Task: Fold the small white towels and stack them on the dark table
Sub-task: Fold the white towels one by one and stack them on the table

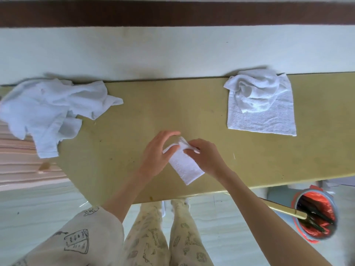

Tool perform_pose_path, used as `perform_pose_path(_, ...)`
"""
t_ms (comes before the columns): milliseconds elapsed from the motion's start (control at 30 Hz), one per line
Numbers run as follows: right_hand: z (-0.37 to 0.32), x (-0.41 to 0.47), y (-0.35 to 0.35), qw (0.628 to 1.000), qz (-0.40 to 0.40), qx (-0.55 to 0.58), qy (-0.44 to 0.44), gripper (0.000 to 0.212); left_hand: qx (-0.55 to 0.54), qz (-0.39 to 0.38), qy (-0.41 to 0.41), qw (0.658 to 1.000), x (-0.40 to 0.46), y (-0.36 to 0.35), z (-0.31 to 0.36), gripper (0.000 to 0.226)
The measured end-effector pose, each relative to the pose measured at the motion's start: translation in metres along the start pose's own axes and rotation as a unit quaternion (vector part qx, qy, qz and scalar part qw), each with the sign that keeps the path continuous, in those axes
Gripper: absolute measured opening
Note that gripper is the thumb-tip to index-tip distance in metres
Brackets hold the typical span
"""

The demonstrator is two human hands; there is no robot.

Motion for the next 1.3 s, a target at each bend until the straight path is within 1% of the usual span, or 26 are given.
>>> perform_pose_path(33, -0.014, 0.002, 0.001, 0.999, -0.018, -0.01, 0.025, 0.012, -0.01, -0.001, 0.01, 1.0, -0.003, 0.009, 0.007, 0.043)
perform_pose_path(100, -0.043, 0.006, 0.003, 0.995, -0.054, -0.045, 0.075, 0.015, -0.03, 0.004, 0.061, 0.998, -0.014, 0.029, 0.012, 0.041)
perform_pose_path(167, -0.072, 0.009, 0.003, 0.985, -0.088, -0.078, 0.128, 0.018, -0.047, 0.025, 0.106, 0.993, -0.031, 0.05, 0.013, 0.027)
perform_pose_path(200, -0.086, 0.009, 0.001, 0.978, -0.105, -0.09, 0.154, 0.017, -0.056, 0.044, 0.119, 0.99, -0.042, 0.061, 0.013, 0.018)
perform_pose_path(233, -0.099, 0.007, 0.0, 0.972, -0.122, -0.099, 0.173, 0.015, -0.064, 0.071, 0.126, 0.987, -0.056, 0.074, 0.015, 0.014)
perform_pose_path(300, -0.126, 0.003, -0.004, 0.961, -0.153, -0.103, 0.205, 0.013, -0.094, 0.135, 0.138, 0.977, -0.09, 0.101, 0.019, 0.022)
perform_pose_path(367, -0.153, -0.004, -0.01, 0.952, -0.187, -0.091, 0.226, 0.021, -0.148, 0.202, 0.155, 0.956, -0.132, 0.129, 0.021, 0.026)
perform_pose_path(400, -0.168, -0.009, -0.015, 0.946, -0.208, -0.078, 0.238, 0.021, -0.177, 0.238, 0.159, 0.942, -0.157, 0.143, 0.021, 0.026)
perform_pose_path(500, -0.216, -0.033, -0.045, 0.928, -0.282, 0.01, 0.245, 0.022, -0.247, 0.326, 0.173, 0.896, -0.241, 0.176, 0.013, 0.019)
perform_pose_path(567, -0.251, -0.06, -0.079, 0.907, -0.337, 0.062, 0.246, 0.03, -0.288, 0.38, 0.187, 0.859, -0.303, 0.19, 0.004, 0.013)
perform_pose_path(667, -0.298, -0.117, -0.148, 0.866, -0.416, 0.117, 0.25, 0.009, -0.354, 0.472, 0.191, 0.784, -0.406, 0.201, -0.017, 0.011)
perform_pose_path(700, -0.313, -0.141, -0.172, 0.852, -0.436, 0.115, 0.266, 0.006, -0.377, 0.502, 0.193, 0.754, -0.444, 0.201, -0.024, 0.01)
perform_pose_path(767, -0.341, -0.194, -0.22, 0.819, -0.457, 0.076, 0.339, 0.009, -0.418, 0.555, 0.2, 0.691, -0.523, 0.194, -0.043, 0.004)
perform_pose_path(800, -0.355, -0.225, -0.242, 0.799, -0.467, 0.066, 0.373, 0.006, -0.438, 0.571, 0.206, 0.663, -0.563, 0.186, -0.055, 0.008)
perform_pose_path(833, -0.367, -0.255, -0.261, 0.782, -0.475, 0.065, 0.398, 0.004, -0.462, 0.574, 0.214, 0.642, -0.597, 0.175, -0.066, 0.012)
perform_pose_path(867, -0.379, -0.293, -0.285, 0.761, -0.487, 0.06, 0.423, 0.007, -0.489, 0.57, 0.22, 0.623, -0.636, 0.16, -0.077, 0.013)
perform_pose_path(933, -0.4, -0.371, -0.33, 0.724, -0.505, 0.049, 0.468, 0.012, -0.554, 0.544, 0.224, 0.589, -0.709, 0.126, -0.098, 0.027)
perform_pose_path(967, -0.408, -0.413, -0.353, 0.7, -0.517, 0.047, 0.49, 0.015, -0.589, 0.535, 0.226, 0.562, -0.747, 0.106, -0.109, 0.034)
perform_pose_path(1033, -0.418, -0.499, -0.398, 0.65, -0.552, 0.042, 0.521, 0.015, -0.634, 0.541, 0.214, 0.509, -0.822, 0.068, -0.126, 0.041)
perform_pose_path(1100, -0.424, -0.581, -0.437, 0.602, -0.585, 0.045, 0.541, 0.012, -0.653, 0.568, 0.193, 0.462, -0.895, 0.037, -0.139, 0.046)
perform_pose_path(1233, -0.444, -0.723, -0.496, 0.516, -0.638, 0.058, 0.568, 0.015, -0.641, 0.632, 0.168, 0.4, -1.02, -0.01, -0.157, 0.044)
perform_pose_path(1300, -0.457, -0.764, -0.516, 0.49, -0.649, 0.069, 0.578, 0.016, -0.642, 0.653, 0.164, 0.367, -1.058, -0.021, -0.167, 0.046)
Point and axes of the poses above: each hand's wrist, its own x-axis towards the middle knuckle, its own y-axis out of the back of the hand, z = x × y, the point moved 7 cm from there along x, towards the middle knuckle, and after that the axes turned 15 degrees about y, right-handed, at the moved point
